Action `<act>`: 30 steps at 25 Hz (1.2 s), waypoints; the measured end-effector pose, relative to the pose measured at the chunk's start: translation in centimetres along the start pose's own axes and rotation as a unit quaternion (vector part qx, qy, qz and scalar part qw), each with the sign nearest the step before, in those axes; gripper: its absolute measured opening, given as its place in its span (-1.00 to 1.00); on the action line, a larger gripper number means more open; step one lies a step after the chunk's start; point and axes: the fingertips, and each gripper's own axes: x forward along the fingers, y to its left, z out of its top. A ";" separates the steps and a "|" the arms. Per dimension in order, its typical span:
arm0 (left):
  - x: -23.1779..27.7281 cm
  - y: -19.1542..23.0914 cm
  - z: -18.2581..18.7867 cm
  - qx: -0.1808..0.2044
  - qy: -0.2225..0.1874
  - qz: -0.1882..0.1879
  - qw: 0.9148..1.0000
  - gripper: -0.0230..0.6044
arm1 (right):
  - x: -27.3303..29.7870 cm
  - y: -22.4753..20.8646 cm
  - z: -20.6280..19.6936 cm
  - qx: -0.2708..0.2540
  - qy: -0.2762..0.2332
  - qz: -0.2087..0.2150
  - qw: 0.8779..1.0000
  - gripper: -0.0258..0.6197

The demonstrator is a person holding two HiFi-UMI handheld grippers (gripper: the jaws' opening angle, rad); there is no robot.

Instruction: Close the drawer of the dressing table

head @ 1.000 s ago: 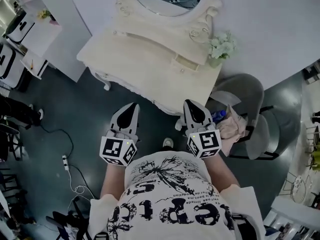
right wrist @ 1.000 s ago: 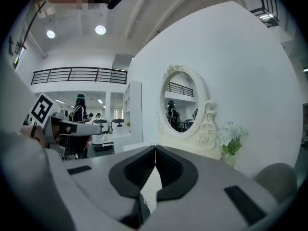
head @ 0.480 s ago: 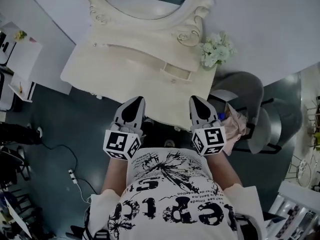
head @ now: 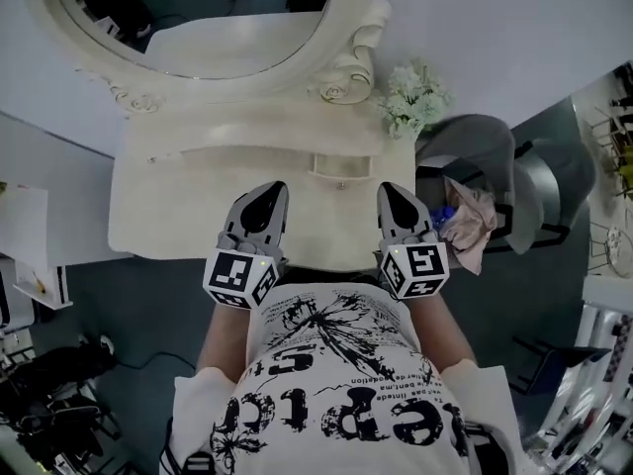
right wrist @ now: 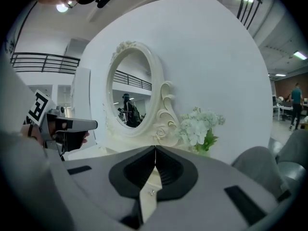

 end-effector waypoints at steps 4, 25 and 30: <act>1.6 2.0 -1.2 0.000 0.021 -0.039 0.999 -0.86 | 1.9 0.6 -2.1 0.013 0.022 -0.034 0.999 -0.87; 3.8 6.1 -12.5 -0.028 0.098 -0.081 0.991 -0.86 | 8.1 1.5 -17.2 0.028 0.178 -0.051 0.982 -0.86; 3.7 6.7 -14.1 -0.041 0.116 -0.078 0.989 -0.86 | 9.7 1.6 -18.8 0.032 0.196 -0.043 0.979 -0.57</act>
